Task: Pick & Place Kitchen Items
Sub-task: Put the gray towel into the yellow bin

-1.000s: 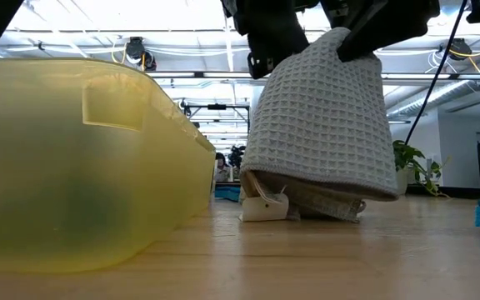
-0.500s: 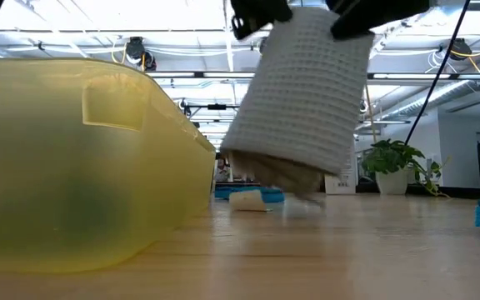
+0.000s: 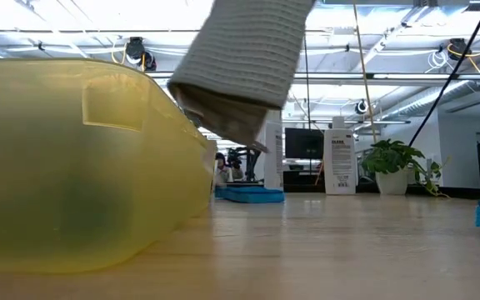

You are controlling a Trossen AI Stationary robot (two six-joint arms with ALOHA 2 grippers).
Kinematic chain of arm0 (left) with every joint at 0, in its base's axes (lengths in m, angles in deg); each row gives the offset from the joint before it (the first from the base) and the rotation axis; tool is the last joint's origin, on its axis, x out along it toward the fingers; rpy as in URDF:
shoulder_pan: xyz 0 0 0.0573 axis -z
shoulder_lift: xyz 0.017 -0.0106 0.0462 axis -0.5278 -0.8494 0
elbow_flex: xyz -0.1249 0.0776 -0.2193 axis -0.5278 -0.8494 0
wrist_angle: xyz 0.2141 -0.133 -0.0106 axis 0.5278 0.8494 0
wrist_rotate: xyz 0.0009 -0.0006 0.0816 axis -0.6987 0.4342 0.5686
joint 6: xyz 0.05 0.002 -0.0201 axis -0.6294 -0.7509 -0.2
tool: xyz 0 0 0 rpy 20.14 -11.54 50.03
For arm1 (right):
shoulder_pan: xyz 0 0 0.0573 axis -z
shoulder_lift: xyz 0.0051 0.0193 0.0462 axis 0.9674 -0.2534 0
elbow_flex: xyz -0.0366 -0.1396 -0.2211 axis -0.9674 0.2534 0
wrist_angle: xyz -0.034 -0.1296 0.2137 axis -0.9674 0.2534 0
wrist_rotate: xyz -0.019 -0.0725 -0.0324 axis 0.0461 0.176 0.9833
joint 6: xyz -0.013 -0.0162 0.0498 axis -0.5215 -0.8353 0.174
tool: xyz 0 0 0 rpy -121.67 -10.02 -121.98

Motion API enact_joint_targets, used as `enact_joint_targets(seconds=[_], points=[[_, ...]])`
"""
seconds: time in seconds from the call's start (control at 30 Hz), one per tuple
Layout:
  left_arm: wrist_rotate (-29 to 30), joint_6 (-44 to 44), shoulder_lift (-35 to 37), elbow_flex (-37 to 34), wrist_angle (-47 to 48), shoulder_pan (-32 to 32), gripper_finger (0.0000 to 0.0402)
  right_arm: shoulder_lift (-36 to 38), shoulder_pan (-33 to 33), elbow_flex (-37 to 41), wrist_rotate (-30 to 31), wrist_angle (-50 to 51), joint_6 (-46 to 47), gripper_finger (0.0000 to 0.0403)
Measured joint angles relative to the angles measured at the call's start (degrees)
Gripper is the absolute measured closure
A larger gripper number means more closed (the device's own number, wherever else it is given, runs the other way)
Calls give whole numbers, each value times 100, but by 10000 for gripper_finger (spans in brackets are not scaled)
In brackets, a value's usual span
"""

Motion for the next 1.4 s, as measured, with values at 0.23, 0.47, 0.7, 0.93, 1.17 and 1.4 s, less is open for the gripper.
enact_joint_targets(seconds=[0.23, 0.47, 0.7, 0.93, 1.17, 1.4], points=[[748, 891, 424, 0, 338, 523, 396, 136, -23, 9, -9, 136, 99, 197], [1521, 2579, 479, 0, 1246, 1570, 396, 107, -23, 13, -8, 258, 149, 206], [2400, 4369, 443, 0, 1178, 2979, 396, 108, -22, 13, -8, 248, 149, 206], [3289, 5177, -30, 2, 779, 3981, 396, 108, -21, 13, -8, 125, 146, 206], [3928, 5722, -642, 0, 1294, 4140, 396, 108, -21, 212, -10, -173, 149, 206], [4054, 6629, -884, 0, 1943, 3892, 396, 106, -21, 531, -9, -405, 149, 206]])
